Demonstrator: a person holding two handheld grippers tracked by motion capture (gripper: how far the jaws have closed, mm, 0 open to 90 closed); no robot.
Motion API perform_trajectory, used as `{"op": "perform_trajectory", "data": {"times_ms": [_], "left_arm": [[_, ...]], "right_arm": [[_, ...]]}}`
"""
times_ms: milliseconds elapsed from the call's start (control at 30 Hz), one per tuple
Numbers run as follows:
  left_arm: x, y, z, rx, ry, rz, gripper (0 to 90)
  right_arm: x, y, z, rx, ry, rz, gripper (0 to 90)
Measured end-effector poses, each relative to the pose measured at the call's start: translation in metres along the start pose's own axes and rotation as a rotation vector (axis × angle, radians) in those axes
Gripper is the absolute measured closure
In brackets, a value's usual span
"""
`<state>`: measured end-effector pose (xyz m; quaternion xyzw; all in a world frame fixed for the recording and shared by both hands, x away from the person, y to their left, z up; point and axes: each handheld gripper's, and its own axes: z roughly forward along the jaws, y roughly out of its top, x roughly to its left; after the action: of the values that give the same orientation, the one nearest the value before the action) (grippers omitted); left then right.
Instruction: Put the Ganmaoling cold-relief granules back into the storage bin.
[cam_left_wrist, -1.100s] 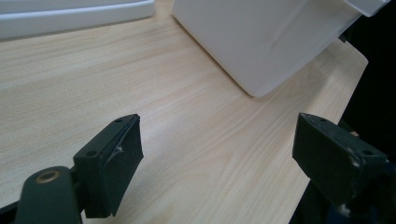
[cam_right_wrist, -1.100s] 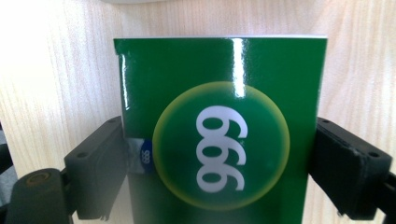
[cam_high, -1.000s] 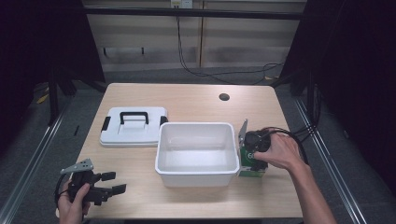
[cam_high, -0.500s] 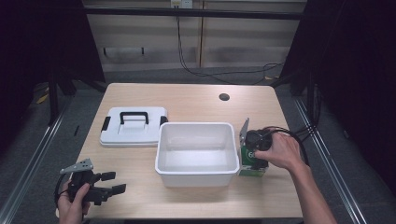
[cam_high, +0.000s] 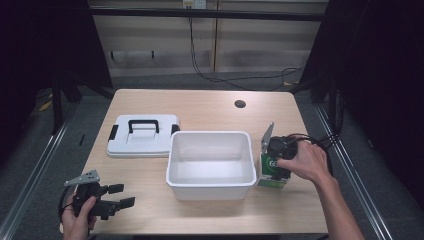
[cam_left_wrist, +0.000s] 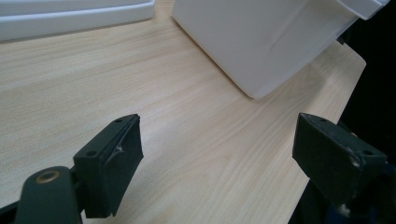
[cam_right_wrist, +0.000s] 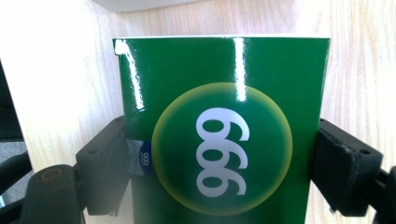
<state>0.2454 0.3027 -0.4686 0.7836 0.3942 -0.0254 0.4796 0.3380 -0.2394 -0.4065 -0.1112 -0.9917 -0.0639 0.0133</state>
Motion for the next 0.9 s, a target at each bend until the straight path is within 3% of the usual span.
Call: {"op": "perform_trajectory", "data": {"times_ms": [233,900], "left_arm": [[0.0,0.0,0.0,0.001,-0.001,0.0,16.0],[0.001,0.001,0.002,0.006,-0.001,-0.001,16.0]], "right_arm": [[0.003,-0.005,-0.006,0.007,0.0,-0.001,16.4],[0.005,-0.018,-0.022,-0.062,0.005,0.037,16.4]]}}
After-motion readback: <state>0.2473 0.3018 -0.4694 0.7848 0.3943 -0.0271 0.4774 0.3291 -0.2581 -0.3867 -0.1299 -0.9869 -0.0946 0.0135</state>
